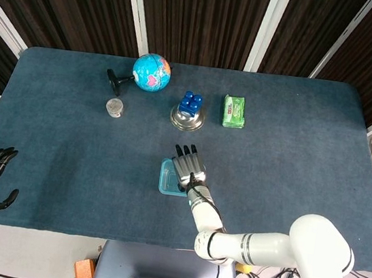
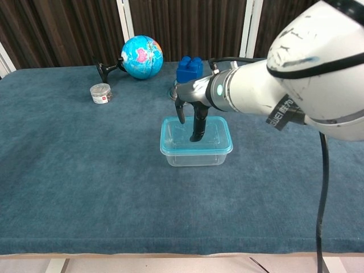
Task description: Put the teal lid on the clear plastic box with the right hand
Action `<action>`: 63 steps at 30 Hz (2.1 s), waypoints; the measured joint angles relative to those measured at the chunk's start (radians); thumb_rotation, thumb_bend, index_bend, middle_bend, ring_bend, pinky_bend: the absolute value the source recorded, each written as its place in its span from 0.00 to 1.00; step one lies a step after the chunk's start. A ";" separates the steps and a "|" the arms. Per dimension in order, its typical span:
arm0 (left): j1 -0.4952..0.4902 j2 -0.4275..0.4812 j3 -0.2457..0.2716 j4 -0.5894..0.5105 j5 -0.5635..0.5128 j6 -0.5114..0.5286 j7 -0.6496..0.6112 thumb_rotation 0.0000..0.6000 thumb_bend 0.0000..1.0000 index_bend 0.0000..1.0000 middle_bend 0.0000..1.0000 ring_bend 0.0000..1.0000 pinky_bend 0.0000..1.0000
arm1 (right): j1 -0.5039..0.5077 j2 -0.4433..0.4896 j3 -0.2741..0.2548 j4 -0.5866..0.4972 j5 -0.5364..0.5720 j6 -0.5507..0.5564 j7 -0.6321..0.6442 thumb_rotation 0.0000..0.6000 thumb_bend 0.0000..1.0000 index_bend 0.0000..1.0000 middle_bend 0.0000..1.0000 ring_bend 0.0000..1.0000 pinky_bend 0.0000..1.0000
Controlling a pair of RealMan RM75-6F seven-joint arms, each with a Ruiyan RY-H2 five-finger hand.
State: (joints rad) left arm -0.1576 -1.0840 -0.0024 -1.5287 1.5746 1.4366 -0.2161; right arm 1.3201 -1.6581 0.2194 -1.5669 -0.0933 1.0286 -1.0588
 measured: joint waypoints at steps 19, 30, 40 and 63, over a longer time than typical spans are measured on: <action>-0.018 -0.016 -0.011 -0.011 -0.029 -0.035 0.046 1.00 0.36 0.00 0.05 0.04 0.04 | 0.021 0.025 -0.024 0.015 0.045 -0.077 0.001 1.00 0.00 0.40 0.00 0.00 0.00; -0.023 -0.021 -0.012 -0.013 -0.034 -0.044 0.056 1.00 0.36 0.00 0.05 0.04 0.04 | 0.030 0.042 -0.045 0.028 0.075 -0.116 0.019 1.00 0.00 0.40 0.00 0.00 0.00; -0.025 -0.023 -0.012 -0.014 -0.030 -0.042 0.056 1.00 0.36 0.00 0.05 0.04 0.04 | 0.025 0.078 -0.038 -0.009 0.013 -0.100 0.070 1.00 0.00 0.39 0.00 0.00 0.00; -0.023 -0.024 -0.001 -0.026 -0.007 -0.029 0.071 1.00 0.36 0.00 0.05 0.04 0.05 | -0.177 0.318 -0.126 -0.300 -0.510 -0.134 0.370 1.00 0.27 0.38 0.50 0.41 0.34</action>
State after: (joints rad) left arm -0.1801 -1.1085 -0.0034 -1.5543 1.5673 1.4077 -0.1453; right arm 1.1435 -1.3397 0.0934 -1.8668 -0.6037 0.8946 -0.6885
